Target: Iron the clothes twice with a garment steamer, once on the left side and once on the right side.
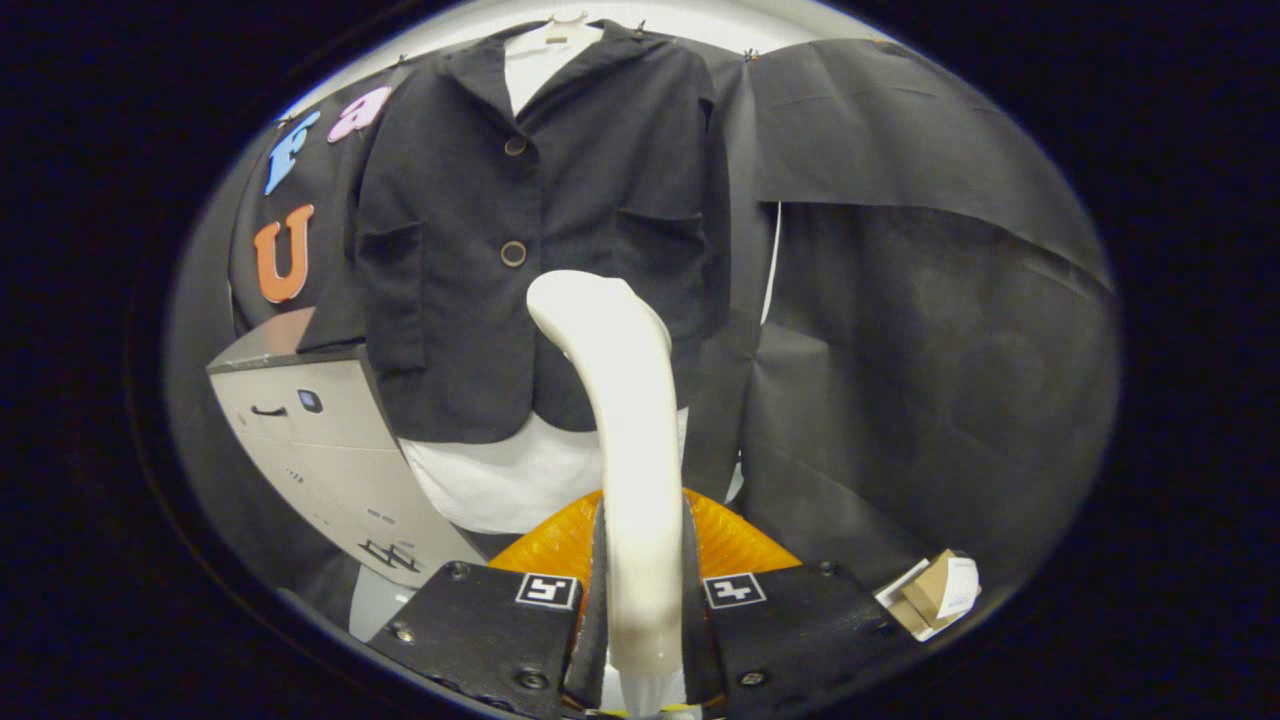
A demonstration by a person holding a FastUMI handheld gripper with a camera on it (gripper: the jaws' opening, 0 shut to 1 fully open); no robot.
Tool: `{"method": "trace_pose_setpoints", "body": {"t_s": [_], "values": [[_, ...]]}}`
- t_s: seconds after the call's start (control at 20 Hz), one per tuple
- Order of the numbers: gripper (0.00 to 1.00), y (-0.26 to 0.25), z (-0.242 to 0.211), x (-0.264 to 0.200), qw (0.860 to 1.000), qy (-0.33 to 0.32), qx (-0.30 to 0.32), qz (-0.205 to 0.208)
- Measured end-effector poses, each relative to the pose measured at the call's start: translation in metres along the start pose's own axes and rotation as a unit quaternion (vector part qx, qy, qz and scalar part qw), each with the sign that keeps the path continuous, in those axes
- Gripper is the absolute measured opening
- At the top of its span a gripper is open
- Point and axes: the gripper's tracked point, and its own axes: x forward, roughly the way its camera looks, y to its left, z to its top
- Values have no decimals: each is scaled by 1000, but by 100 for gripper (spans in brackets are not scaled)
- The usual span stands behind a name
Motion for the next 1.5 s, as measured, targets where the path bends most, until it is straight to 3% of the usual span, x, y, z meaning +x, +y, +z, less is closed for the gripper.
{"method": "trace_pose_setpoints", "body": {"t_s": [0.5,0.9,1.25,1.5], "values": [[33,-66,51,-113,993,-85,13,76],[33,-115,49,-196,984,-116,17,134],[33,-144,46,-237,981,-119,24,152],[33,-153,49,-252,981,-126,43,138]]}}
